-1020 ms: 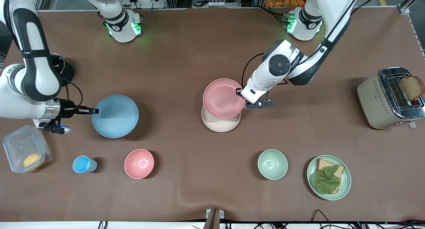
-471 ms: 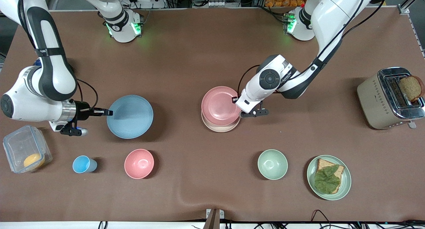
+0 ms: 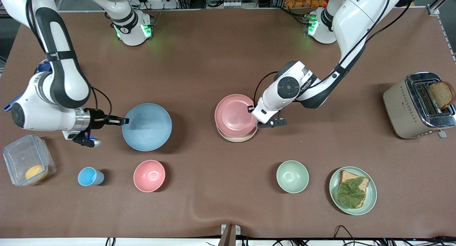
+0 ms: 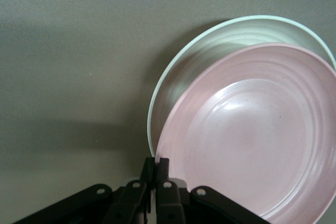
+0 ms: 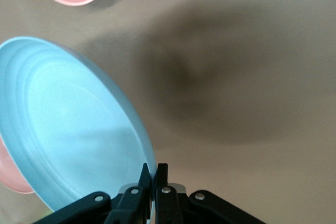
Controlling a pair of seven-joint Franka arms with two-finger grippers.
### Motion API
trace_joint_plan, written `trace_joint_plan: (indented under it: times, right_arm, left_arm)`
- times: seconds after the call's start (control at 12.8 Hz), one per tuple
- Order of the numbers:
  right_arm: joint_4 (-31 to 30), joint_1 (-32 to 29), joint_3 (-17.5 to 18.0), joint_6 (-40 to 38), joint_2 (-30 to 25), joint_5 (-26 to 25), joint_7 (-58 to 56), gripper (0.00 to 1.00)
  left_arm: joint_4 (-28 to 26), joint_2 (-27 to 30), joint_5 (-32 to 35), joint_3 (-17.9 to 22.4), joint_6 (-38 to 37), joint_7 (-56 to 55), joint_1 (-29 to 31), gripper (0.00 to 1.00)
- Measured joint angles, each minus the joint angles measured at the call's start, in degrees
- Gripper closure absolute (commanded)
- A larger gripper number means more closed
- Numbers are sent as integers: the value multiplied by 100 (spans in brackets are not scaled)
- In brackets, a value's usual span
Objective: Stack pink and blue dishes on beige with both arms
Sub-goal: 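Release the pink plate while the right gripper carries the blue plate over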
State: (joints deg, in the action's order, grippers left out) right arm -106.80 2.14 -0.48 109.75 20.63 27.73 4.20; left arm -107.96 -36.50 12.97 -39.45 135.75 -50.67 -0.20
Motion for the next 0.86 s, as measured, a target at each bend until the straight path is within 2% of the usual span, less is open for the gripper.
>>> trace_joint_plan:
  times: [0.16, 0.39, 0.63, 0.71, 0.78, 0.86]
  right_arm:
    - [0, 314, 7, 174, 44, 250, 415, 100]
    - [0, 912, 12, 710, 166, 303, 1132, 100]
    - [0, 1052, -12, 790, 214, 311, 1325, 100]
    - [0, 1049, -36, 790, 216, 335, 1353, 100]
    - [1, 1055, -37, 790, 216, 355, 1416, 100]
    - [3, 1098, -30, 792, 216, 362, 1521, 100]
  left_arm:
    - [7, -23, 75, 6, 0, 0, 1, 100]
    - [122, -105, 140, 49, 0, -1, 1, 100]
    - [219, -187, 143, 80, 0, -84, -39, 100]
    - [261, -205, 143, 89, 0, -184, -73, 71]
    - [306, -219, 144, 95, 0, -236, -96, 26]
    - [350, -233, 144, 104, 0, -250, -116, 0]
